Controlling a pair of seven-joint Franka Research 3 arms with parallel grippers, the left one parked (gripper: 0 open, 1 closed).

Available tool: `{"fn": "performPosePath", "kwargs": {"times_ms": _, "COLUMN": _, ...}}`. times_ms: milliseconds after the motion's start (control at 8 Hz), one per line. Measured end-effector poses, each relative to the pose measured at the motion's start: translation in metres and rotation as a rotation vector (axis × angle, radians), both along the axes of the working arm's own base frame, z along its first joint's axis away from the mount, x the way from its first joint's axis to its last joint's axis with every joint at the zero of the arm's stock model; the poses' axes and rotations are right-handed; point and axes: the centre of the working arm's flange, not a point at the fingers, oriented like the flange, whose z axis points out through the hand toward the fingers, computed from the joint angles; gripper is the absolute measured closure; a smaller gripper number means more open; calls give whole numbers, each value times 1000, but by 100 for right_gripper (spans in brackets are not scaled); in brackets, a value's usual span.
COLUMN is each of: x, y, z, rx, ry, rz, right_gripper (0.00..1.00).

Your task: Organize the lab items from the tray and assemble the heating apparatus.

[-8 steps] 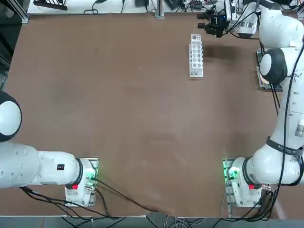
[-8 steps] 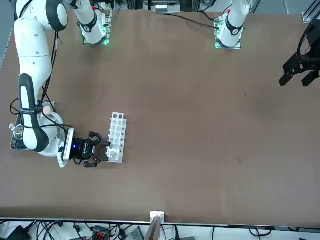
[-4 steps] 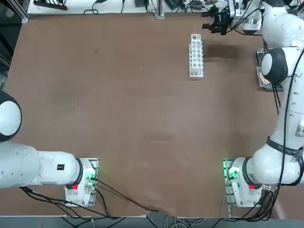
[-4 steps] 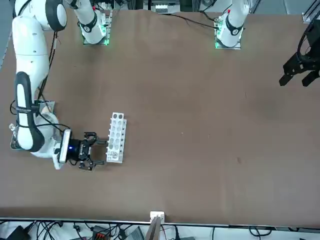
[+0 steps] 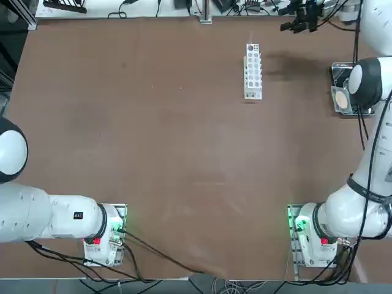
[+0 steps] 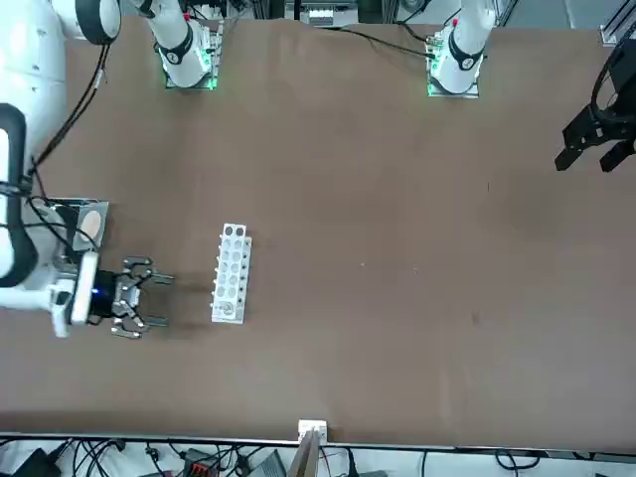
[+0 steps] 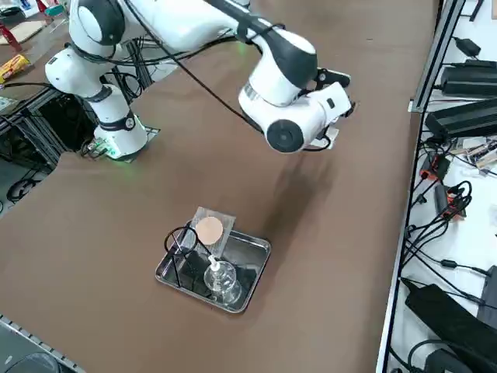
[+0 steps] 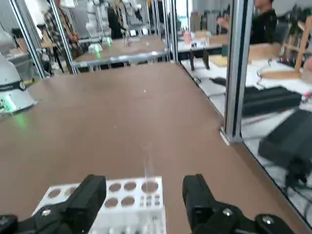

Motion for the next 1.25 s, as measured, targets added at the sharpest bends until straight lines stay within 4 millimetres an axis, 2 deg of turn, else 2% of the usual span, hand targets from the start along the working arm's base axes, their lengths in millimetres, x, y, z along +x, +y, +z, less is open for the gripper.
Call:
{"fn": "performPosePath", "kwargs": {"times_ms": 250, "x": -12, "y": -42, "z": 20, "rx": -139, "ry": 92, "rz": -24, "right_gripper": 4}}
{"fn": "performPosePath", "kwargs": {"times_ms": 875, "x": -57, "y": -167, "z": 64, "rx": -570, "ry": 353, "rz": -203, "right_gripper": 4}}
{"fn": "performPosePath", "kwargs": {"times_ms": 1250, "x": -72, "y": -219, "z": 92, "rx": -812, "ry": 546, "rz": -425, "right_gripper": 3}}
